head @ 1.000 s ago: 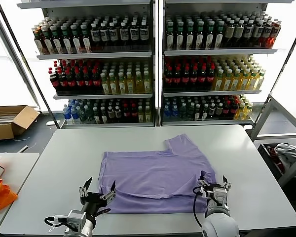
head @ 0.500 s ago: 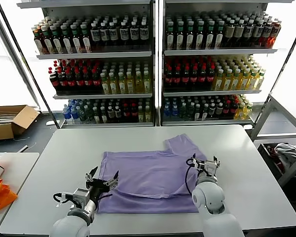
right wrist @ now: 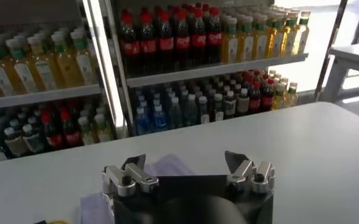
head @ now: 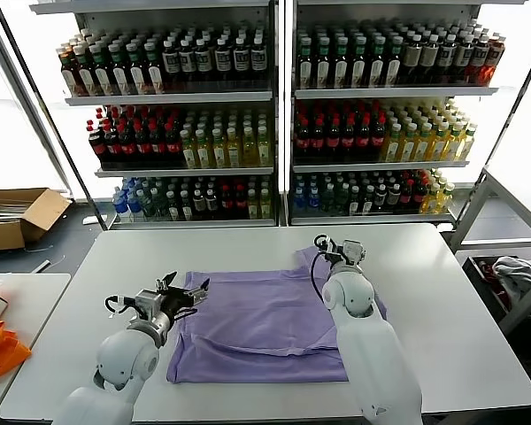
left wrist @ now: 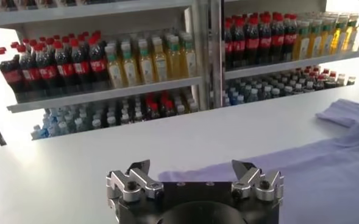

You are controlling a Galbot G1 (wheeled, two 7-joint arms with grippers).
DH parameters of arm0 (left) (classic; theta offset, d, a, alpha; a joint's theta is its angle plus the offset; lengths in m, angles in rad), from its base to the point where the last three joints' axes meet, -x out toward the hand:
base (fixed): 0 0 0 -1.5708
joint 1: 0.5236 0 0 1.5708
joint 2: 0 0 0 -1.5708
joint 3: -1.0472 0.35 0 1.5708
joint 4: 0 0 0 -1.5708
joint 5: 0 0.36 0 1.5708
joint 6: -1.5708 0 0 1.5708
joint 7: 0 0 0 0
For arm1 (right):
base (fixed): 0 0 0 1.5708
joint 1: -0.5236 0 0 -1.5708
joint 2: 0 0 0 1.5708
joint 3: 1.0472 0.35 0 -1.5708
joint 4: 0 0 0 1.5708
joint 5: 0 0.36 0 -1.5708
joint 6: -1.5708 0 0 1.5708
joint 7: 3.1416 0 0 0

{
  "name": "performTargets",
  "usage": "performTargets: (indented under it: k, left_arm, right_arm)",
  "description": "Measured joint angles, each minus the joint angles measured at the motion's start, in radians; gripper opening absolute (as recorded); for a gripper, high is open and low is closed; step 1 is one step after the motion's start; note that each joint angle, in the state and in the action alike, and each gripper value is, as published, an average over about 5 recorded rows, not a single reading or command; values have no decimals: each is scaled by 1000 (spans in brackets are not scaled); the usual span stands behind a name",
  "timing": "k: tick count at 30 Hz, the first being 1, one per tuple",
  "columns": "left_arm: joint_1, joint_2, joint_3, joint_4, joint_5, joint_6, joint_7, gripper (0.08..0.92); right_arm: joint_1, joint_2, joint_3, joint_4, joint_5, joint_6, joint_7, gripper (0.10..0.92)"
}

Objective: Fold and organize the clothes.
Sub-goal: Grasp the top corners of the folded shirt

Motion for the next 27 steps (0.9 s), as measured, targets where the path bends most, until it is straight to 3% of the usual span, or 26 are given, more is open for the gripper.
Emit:
performTargets:
  k: [11, 27]
  left_arm:
    - [-156, -19, 47, 187, -35, 7, 0, 822]
    - [-187, -22, 58, 260, -54, 20, -2, 823]
  right_arm:
    - [100, 23, 3, -184, -34, 19, -30, 823]
    - [121, 36, 4, -281, -65, 14, -39, 823]
